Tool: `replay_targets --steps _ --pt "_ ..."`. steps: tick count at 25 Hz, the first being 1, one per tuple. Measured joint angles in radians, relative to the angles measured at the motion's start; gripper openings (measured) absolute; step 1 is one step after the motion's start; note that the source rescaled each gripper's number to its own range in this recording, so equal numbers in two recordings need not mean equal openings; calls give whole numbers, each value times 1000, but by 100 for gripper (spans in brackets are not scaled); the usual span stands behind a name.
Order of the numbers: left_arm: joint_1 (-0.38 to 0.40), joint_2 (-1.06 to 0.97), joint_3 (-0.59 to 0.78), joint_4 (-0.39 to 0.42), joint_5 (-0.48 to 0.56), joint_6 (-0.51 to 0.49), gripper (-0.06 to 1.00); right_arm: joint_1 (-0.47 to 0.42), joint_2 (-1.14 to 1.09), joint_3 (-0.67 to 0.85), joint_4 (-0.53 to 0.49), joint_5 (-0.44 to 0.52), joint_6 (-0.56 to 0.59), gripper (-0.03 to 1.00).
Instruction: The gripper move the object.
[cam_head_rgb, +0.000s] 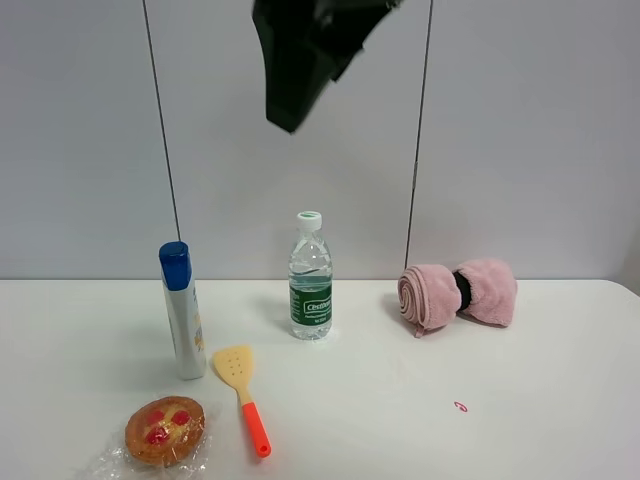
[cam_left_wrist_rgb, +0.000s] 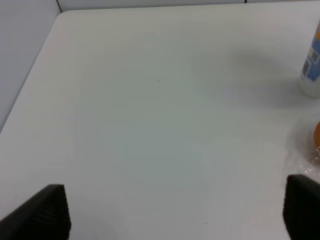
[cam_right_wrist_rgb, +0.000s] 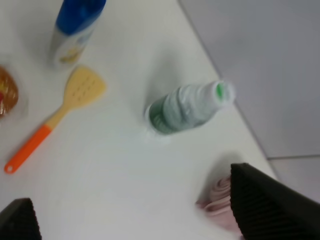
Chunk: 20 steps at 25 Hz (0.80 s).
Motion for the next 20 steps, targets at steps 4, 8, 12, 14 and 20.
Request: replay_targets --steps 4,8,12,14,20 --pt "0 0 0 0 0 0 100 -40 -158 318 41 -142 29 51" --pt "0 0 0 0 0 0 100 -120 -326 501 112 -166 80 51" --pt "0 0 0 0 0 0 100 -238 -491 630 115 -176 150 51" --pt "0 0 0 0 0 0 100 -322 -568 694 114 -182 190 51" --pt "0 0 0 0 0 0 100 -596 -825 909 114 -252 270 60"
